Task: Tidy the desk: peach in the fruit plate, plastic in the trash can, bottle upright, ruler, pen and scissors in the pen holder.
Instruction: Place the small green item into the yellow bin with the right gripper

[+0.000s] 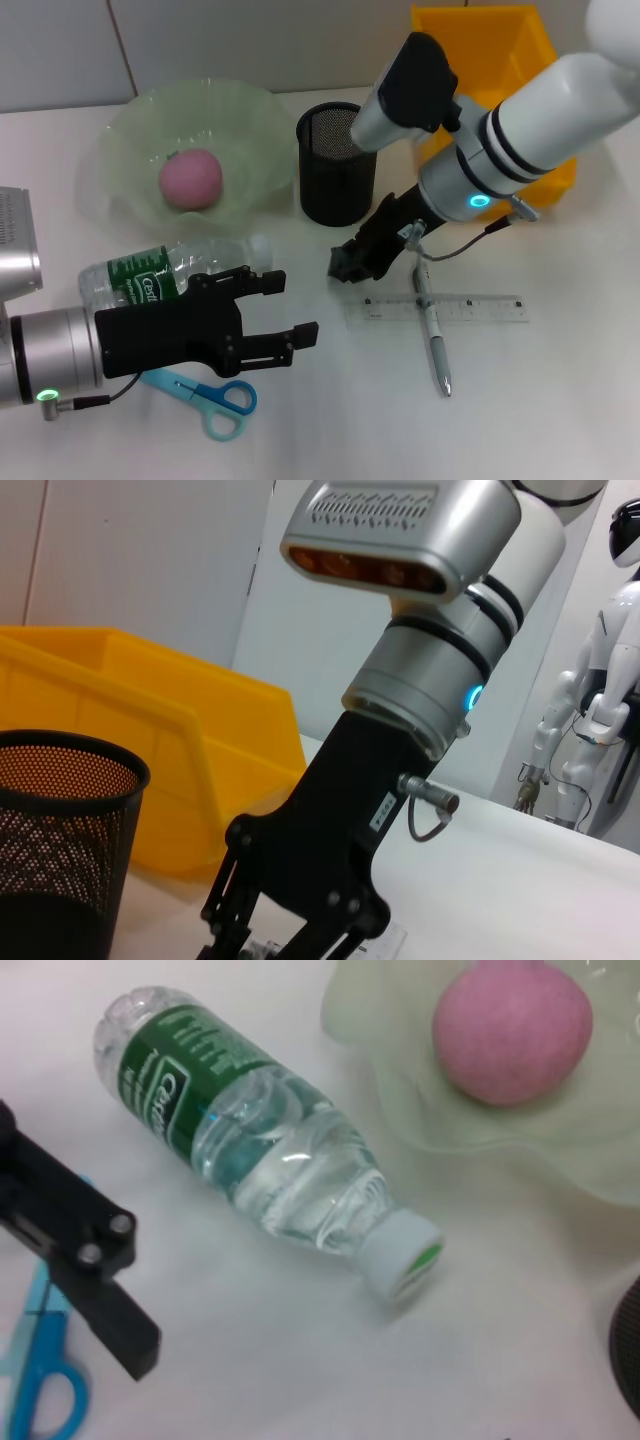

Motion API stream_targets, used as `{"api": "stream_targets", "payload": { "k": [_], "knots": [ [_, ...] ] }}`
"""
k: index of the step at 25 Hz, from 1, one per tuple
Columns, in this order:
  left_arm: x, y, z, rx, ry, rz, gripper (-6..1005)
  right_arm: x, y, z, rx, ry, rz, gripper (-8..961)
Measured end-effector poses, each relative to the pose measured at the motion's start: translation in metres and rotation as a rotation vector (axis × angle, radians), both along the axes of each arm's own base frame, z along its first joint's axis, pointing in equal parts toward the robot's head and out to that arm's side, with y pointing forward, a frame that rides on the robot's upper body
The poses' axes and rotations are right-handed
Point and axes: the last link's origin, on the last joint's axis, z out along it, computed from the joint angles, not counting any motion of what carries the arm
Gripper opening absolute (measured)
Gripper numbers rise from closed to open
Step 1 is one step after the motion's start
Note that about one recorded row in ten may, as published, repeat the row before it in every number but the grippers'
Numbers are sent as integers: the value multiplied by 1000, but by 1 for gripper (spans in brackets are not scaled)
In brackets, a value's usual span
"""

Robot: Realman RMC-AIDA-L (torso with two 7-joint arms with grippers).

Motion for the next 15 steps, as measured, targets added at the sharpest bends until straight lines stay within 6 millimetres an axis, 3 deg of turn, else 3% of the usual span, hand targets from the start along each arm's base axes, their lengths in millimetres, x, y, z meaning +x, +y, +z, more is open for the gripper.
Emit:
{"api": "stream_targets", "payload": {
  "k": [6, 15],
  "knots": [
    [0, 0, 1, 0, 0, 2, 807, -8, -1, 30, 21, 94, -34, 284],
    [-2, -1, 0, 3, 1, 8, 807, -3, -6, 71, 71, 255, -85, 225]
  ]
}}
